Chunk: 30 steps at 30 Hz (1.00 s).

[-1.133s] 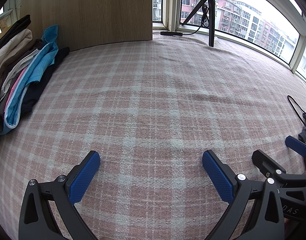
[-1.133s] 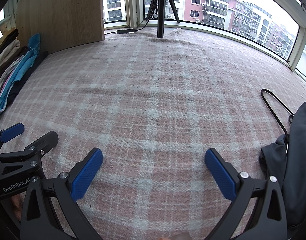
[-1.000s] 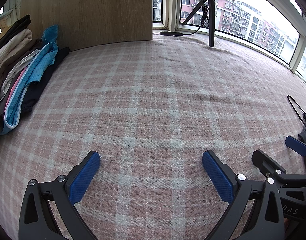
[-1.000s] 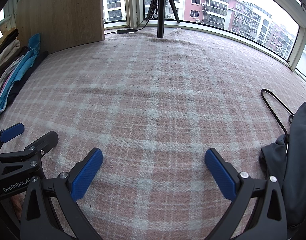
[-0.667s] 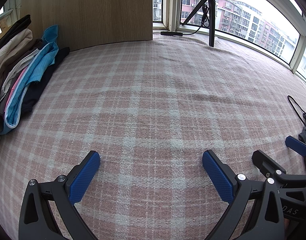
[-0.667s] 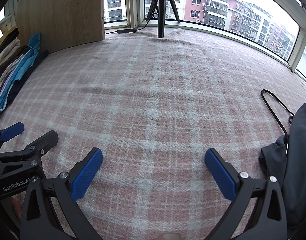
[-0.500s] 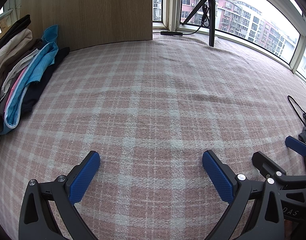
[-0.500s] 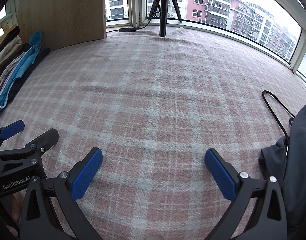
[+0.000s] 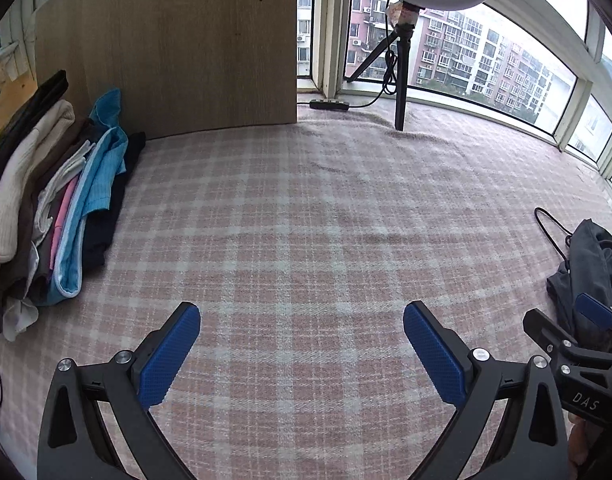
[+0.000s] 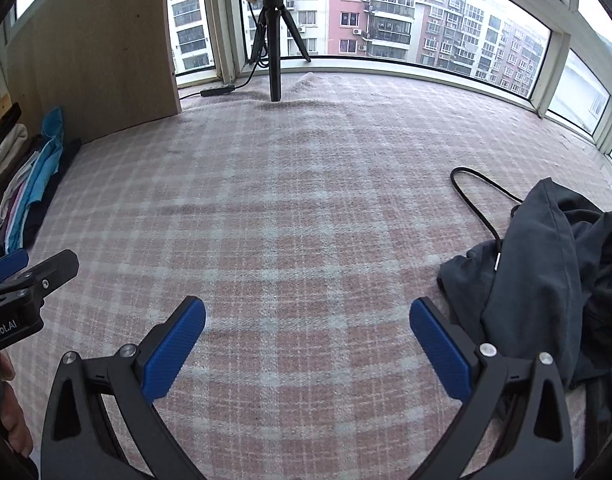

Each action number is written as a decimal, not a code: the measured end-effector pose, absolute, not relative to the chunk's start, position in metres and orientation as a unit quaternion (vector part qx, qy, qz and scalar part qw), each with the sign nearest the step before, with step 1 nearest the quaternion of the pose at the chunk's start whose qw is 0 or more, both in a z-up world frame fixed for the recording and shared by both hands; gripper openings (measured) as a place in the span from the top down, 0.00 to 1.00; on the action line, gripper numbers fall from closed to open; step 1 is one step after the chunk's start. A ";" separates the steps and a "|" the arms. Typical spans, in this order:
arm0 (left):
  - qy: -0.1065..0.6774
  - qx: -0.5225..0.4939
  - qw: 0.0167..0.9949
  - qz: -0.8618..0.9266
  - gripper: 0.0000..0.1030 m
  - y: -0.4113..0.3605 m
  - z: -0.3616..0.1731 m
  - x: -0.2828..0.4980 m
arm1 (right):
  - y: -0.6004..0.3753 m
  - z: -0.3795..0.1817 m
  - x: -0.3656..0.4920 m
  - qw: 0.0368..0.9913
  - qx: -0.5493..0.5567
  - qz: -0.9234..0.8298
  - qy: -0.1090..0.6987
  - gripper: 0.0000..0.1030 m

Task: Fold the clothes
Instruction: 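Move both grippers toward the crumpled dark sweatpants, then grasp the dark sweatpants with the left gripper while the right gripper grasps a cuff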

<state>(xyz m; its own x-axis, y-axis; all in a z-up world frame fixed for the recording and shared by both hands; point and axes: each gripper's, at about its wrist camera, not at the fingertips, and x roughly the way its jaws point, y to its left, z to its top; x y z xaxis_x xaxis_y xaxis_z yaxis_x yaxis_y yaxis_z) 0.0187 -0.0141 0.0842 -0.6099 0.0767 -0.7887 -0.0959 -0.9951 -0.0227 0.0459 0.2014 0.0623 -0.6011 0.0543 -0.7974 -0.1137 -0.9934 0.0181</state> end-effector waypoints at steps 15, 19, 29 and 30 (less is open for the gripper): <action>0.090 -0.371 0.229 0.895 0.01 0.083 0.176 0.057 | 0.307 0.167 0.152 0.204 -0.353 0.909 0.083 0.00; 0.106 -0.374 0.276 0.879 0.01 0.139 0.176 0.049 | 0.371 0.168 0.182 0.259 -0.350 0.893 0.111 0.00; 0.108 -0.465 0.390 0.787 0.01 0.330 0.121 0.036 | 0.543 0.124 0.214 0.332 -0.379 0.849 0.158 0.00; 0.118 -0.470 0.397 0.779 0.01 0.349 0.116 0.040 | 0.557 0.119 0.215 0.327 -0.382 0.848 0.167 0.00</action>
